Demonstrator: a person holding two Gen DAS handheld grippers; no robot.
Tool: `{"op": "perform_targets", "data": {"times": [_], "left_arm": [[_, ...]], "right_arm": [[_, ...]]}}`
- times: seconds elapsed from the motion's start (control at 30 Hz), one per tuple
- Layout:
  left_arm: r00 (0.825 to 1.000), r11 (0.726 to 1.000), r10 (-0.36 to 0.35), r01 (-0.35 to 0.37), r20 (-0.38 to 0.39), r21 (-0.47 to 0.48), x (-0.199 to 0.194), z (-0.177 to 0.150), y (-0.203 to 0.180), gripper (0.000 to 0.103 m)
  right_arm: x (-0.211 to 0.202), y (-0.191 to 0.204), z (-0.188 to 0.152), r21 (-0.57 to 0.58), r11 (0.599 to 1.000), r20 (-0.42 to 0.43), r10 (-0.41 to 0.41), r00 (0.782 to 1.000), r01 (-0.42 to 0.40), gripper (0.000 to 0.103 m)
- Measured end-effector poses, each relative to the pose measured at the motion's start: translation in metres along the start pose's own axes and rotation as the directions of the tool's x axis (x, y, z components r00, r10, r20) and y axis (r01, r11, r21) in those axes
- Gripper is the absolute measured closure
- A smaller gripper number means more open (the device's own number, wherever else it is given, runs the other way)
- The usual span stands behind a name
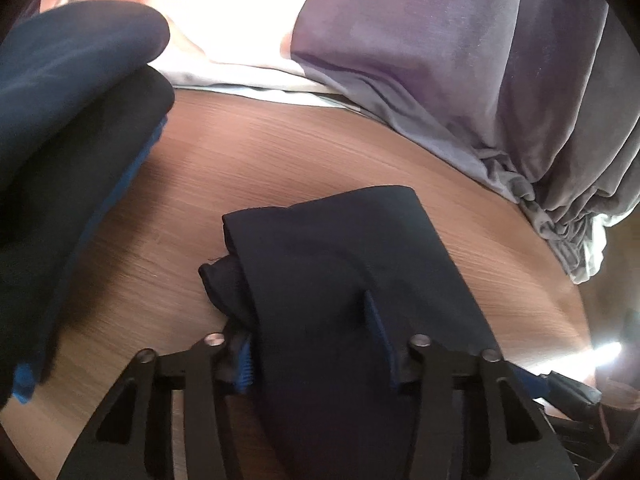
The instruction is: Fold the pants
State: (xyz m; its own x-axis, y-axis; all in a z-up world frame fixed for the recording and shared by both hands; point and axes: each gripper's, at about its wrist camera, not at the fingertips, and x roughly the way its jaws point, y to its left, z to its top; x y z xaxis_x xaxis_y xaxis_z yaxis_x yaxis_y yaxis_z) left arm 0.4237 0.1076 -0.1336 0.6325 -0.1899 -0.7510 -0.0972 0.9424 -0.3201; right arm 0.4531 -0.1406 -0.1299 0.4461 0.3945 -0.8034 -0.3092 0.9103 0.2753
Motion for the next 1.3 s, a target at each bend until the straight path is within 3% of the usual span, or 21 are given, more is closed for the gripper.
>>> {"op": "perform_targets", "data": {"times": [0.07,0.13,0.23,0.6,0.97,1.3], "left_arm": [[1.0,1.0,-0.014,0.014,-0.003,-0.012,0.001,0.0,0.001,0.064],[1.0,1.0,-0.014,0.014,0.005,-0.004,0.0,0.0,0.0,0.068],[1.0,0.999,-0.02,0.019,0.021,0.035,-0.004,0.001,-0.005,0.08],[0.997,0.994,-0.035,0.028,0.063,0.107,-0.02,0.002,-0.027,0.087],[0.987,0.985,-0.07,0.045,0.147,0.166,-0.073,0.0,-0.052,0.088],[0.95,0.974,-0.043,-0.029,0.309,0.225,-0.157,-0.007,-0.071,0.088]], "right_arm": [[0.001,0.0,0.001,-0.002,1.0,-0.008,-0.001,1.0,0.001,0.07],[0.002,-0.003,0.002,0.011,1.0,-0.018,-0.004,1.0,0.004,0.086],[0.002,-0.008,0.005,0.039,0.999,-0.028,0.007,1.0,-0.006,0.093],[-0.028,0.001,0.008,-0.004,0.999,0.042,-0.031,0.999,0.031,0.094],[-0.076,0.01,0.001,-0.027,0.998,0.133,-0.046,0.99,0.05,0.094],[-0.134,0.034,-0.007,-0.121,0.992,0.271,0.006,0.963,0.027,0.094]]}}
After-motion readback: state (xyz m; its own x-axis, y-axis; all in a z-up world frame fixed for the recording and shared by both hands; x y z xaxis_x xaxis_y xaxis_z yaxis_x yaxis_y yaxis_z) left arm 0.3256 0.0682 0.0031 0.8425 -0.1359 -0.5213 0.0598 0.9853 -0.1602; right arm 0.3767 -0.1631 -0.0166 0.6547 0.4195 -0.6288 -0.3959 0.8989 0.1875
